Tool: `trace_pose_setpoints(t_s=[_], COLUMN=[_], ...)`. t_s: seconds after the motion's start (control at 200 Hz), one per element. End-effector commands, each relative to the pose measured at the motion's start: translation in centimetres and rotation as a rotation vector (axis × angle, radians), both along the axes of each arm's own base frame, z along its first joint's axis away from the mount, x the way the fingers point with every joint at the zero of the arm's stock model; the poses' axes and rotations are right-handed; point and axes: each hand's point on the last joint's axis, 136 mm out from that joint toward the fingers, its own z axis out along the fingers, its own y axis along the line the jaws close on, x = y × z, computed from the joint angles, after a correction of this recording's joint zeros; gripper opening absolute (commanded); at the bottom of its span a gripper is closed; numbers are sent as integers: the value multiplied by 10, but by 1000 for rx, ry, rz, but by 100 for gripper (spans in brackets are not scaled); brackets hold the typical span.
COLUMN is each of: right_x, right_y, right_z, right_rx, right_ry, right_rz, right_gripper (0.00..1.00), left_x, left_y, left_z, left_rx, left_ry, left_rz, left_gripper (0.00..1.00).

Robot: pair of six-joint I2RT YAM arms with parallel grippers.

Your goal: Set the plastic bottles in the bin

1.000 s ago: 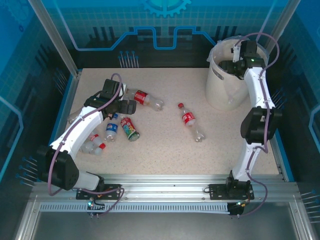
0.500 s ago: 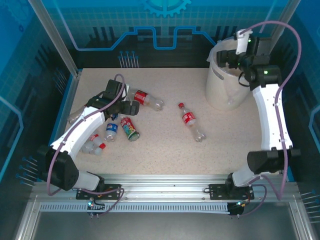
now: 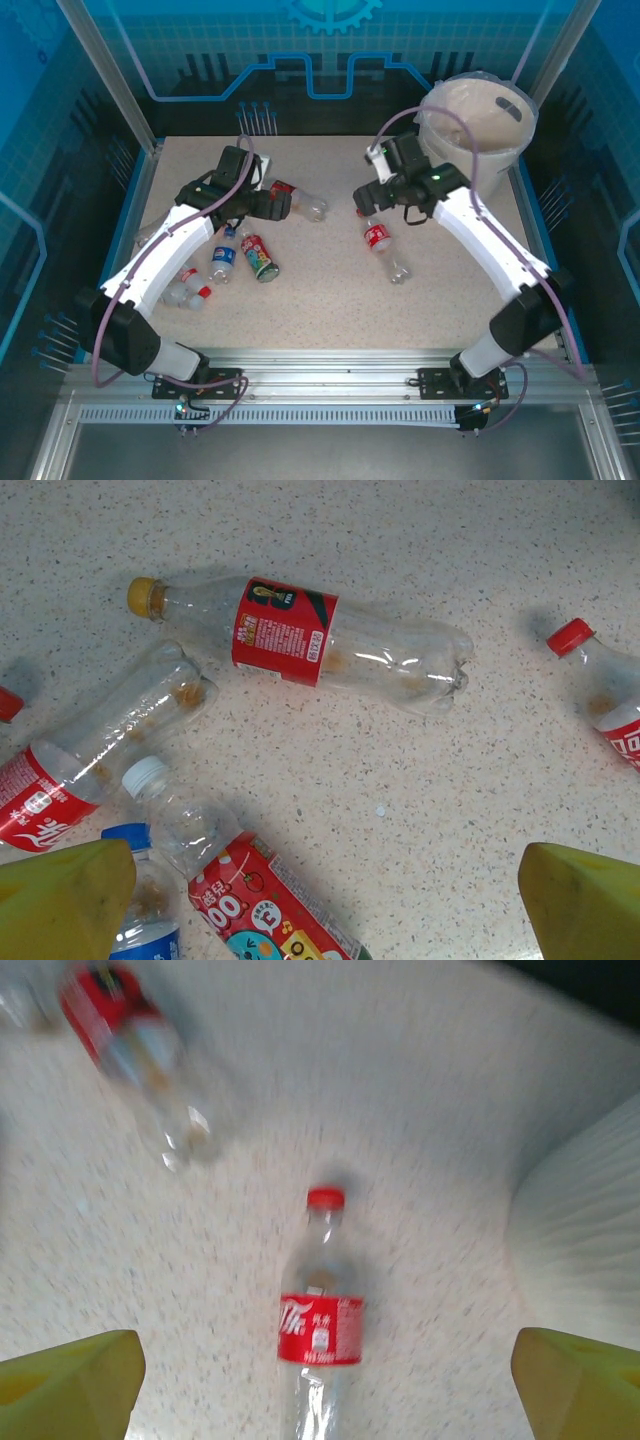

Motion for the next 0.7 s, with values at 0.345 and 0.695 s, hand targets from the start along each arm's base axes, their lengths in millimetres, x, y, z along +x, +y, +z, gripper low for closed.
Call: trace_pose_setpoints(t_s=[0.345, 0.695], right_x=[13, 12], right_y=[8, 15], right_z=[-139, -187], right_rx=[-70, -115], right_ry=[308, 421], right_rz=[-30, -30], right_gripper=[99, 97], left_x=[-9, -7], left_y=[-8, -4], left_z=[0, 3], left_rx=[-20, 83], left_ry=[-5, -22], left_rz=[-35, -117], left_gripper=[99, 99])
